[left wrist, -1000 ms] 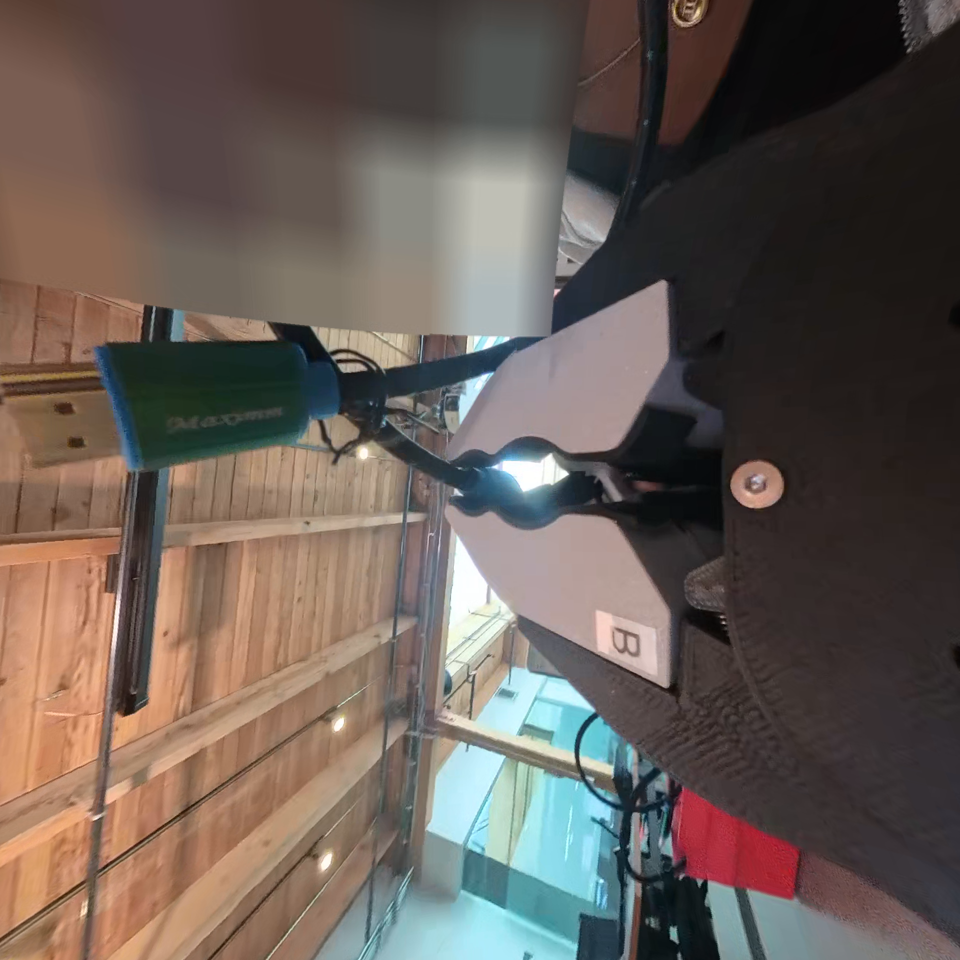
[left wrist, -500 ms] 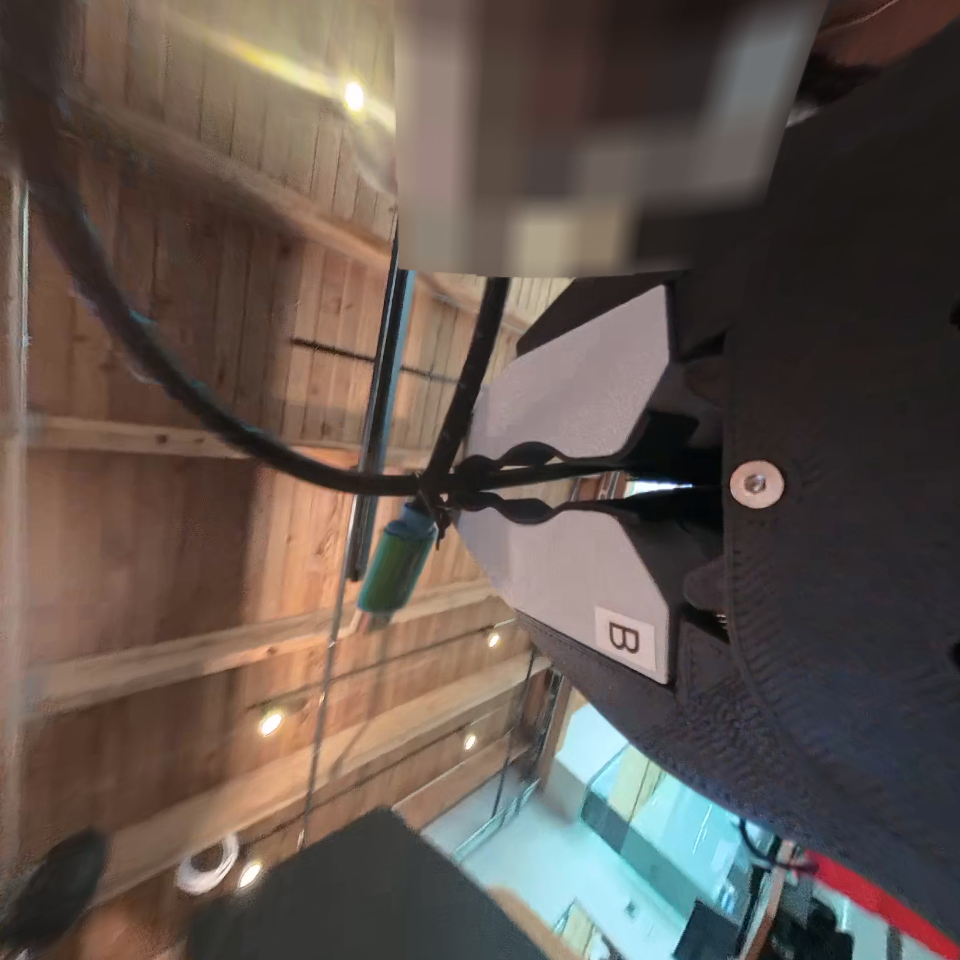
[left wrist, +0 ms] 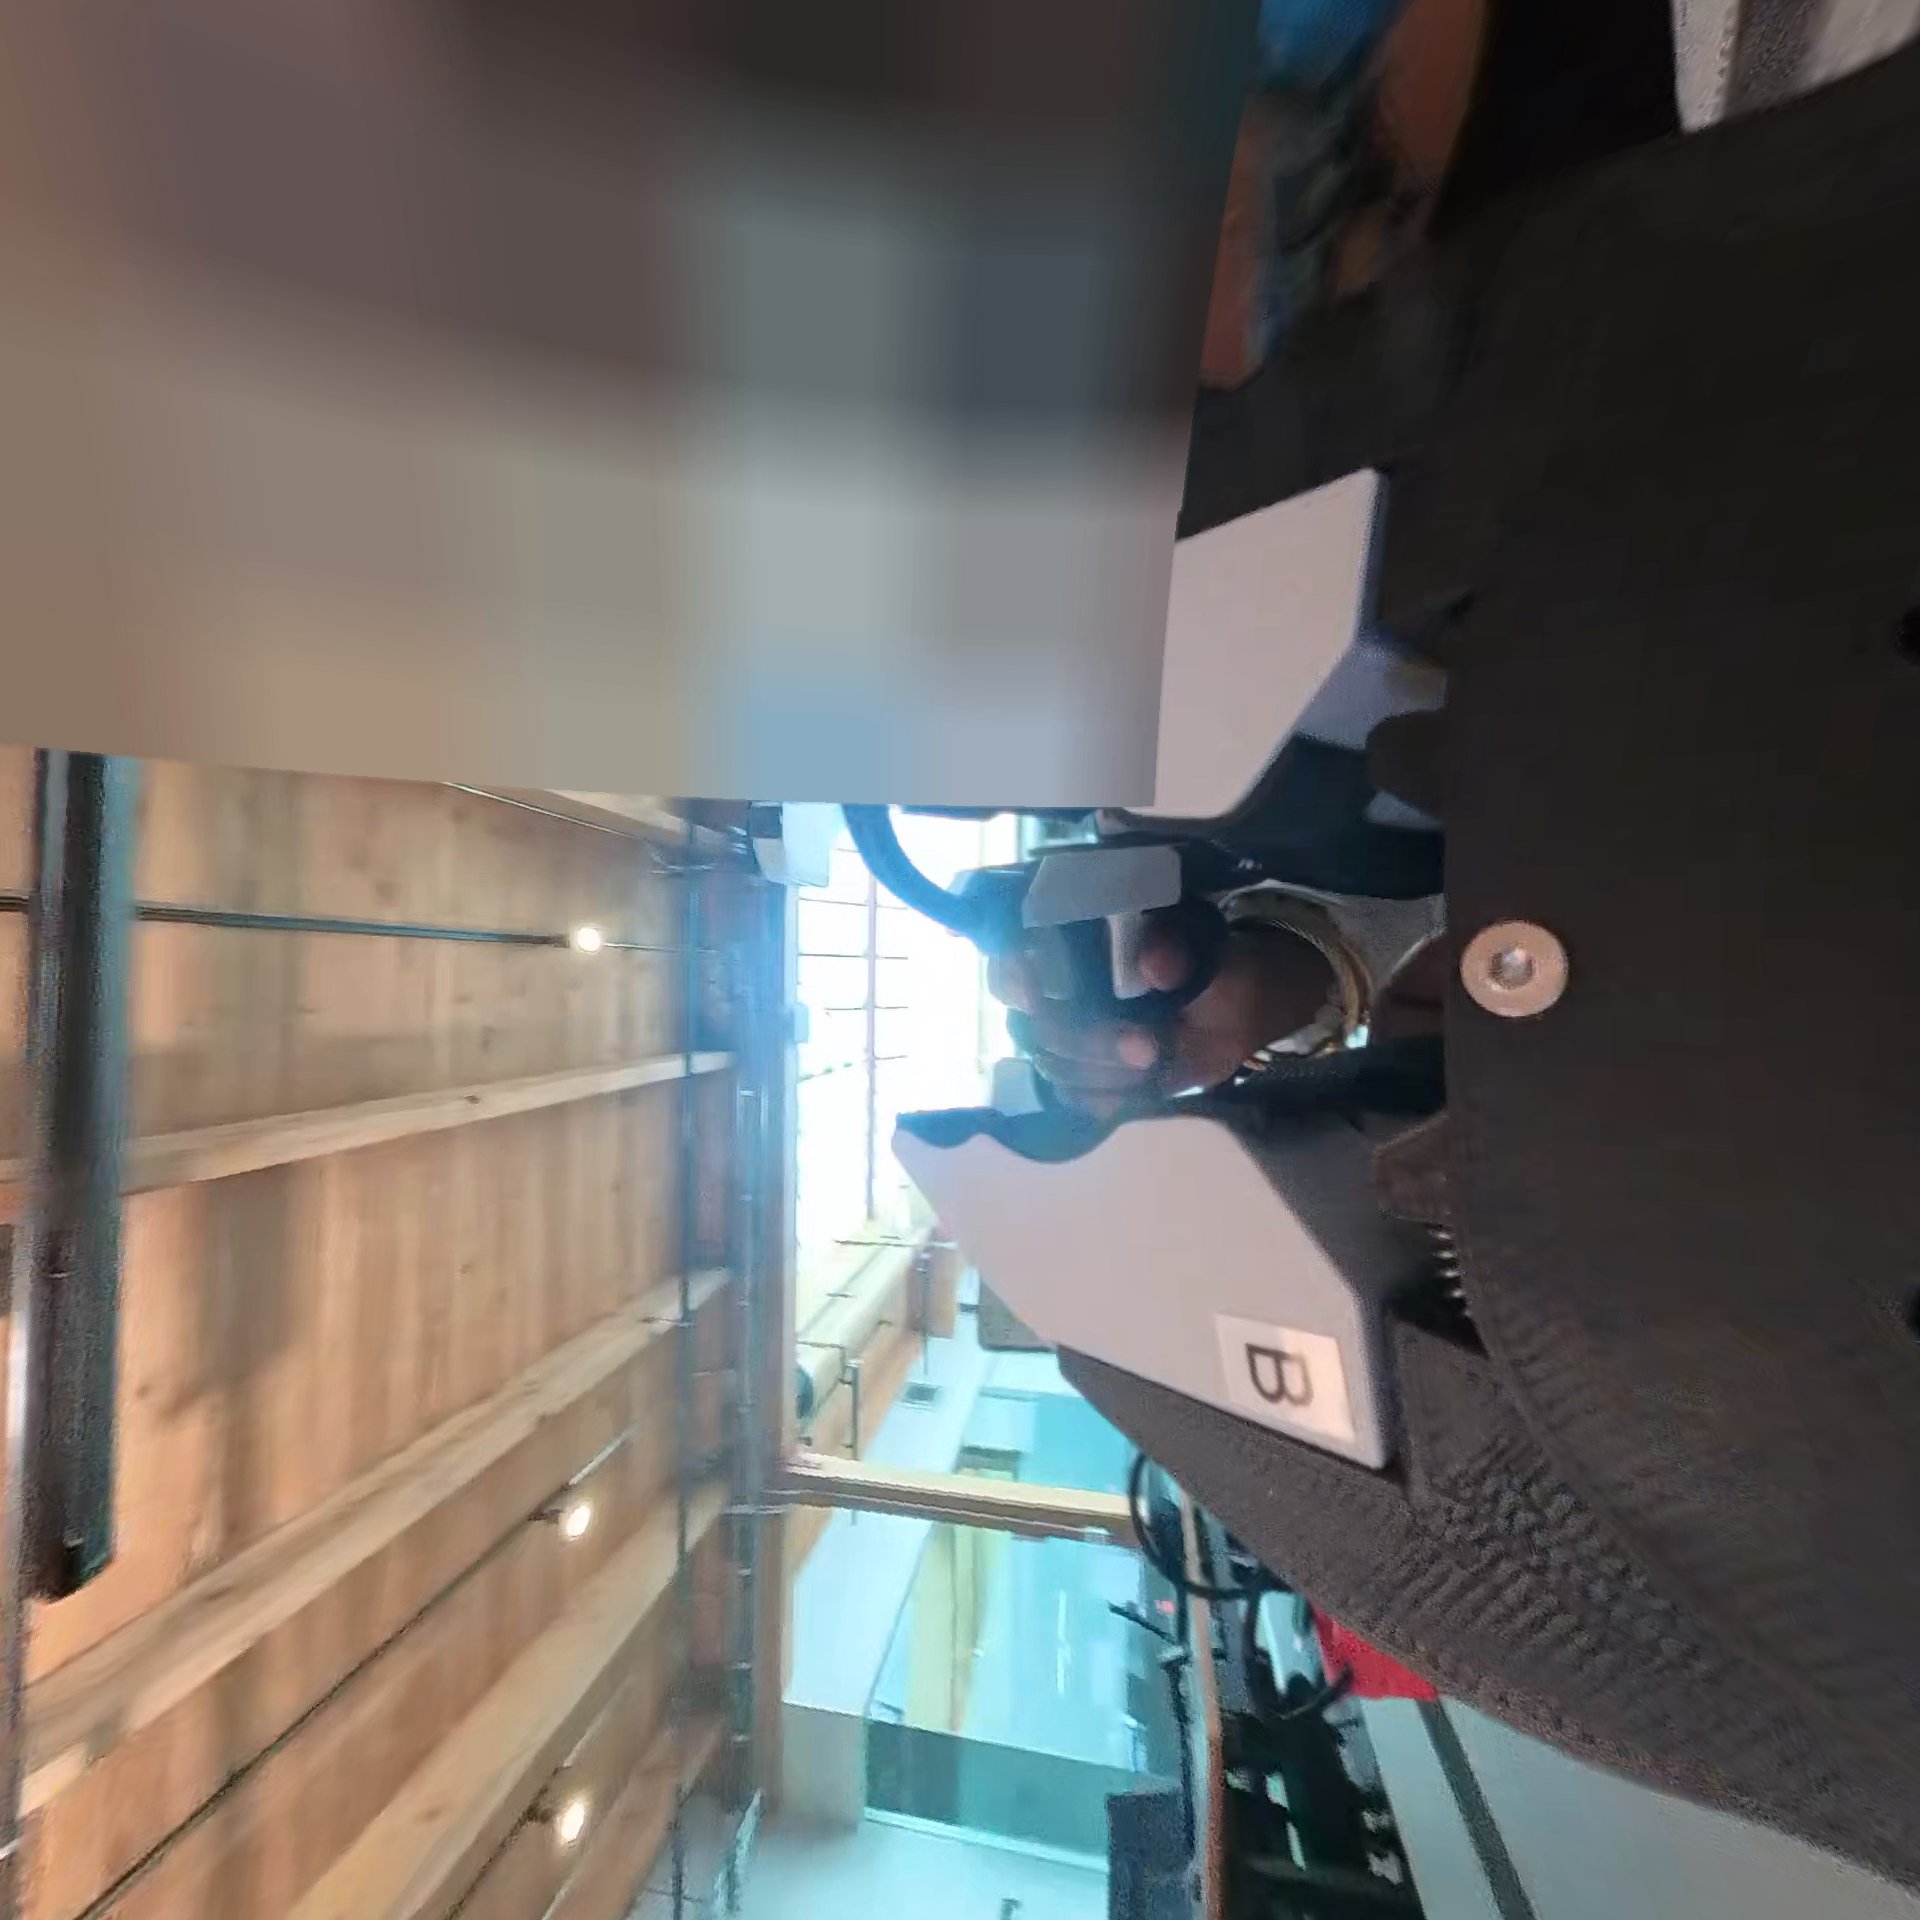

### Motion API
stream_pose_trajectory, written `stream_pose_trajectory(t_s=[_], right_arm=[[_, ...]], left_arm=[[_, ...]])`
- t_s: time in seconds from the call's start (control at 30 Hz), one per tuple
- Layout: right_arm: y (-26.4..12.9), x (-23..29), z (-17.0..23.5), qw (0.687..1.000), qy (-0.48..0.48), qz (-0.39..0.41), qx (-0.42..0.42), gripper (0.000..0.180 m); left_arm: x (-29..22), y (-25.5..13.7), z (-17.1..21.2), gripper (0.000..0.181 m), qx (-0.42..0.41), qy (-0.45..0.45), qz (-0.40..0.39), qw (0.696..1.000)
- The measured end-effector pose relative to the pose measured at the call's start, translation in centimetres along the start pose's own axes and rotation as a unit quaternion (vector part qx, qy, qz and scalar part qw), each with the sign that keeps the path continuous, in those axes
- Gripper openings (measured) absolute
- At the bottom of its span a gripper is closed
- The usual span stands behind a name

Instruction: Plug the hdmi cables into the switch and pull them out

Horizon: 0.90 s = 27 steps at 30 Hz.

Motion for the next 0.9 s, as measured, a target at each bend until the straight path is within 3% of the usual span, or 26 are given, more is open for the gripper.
stream_pose_trajectory(t_s=[0.03,0.23,0.37,0.6,0.9], right_arm=[[0.2,0.3,-0.1,1.0,-0.006,-0.01,0.005,0.012],[0.8,1.2,0.2,0.999,0.005,-0.052,0.006,0.011],[0.2,0.7,0.7,0.997,0.019,-0.076,-0.018,0.011],[0.6,1.4,0.4,0.993,-0.056,-0.104,0.03,0.011],[0.0,0.8,0.7,0.992,-0.052,-0.112,0.039,0.011]], left_arm=[[-0.2,0.4,0.4,0.052,0.008,0.004,-0.004,1.0],[-0.9,1.3,1.8,0.041,0.099,0.028,0.024,0.994],[-1.1,1.4,1.9,0.037,0.188,0.048,0.003,0.981],[-1.1,1.8,2.6,0.022,0.221,0.033,-0.008,0.975],[-1.0,1.7,2.3,0.02,0.234,0.037,-0.021,0.971]])
Point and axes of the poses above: each gripper's, where its closed fingertips meet, y out along the fingers, z out of its underside, x = y × z across the jaws, the point moved 10 cm from there along -y, back along the fingers, and after that the axes turned 8 degrees about -z, right-handed, at the moved point
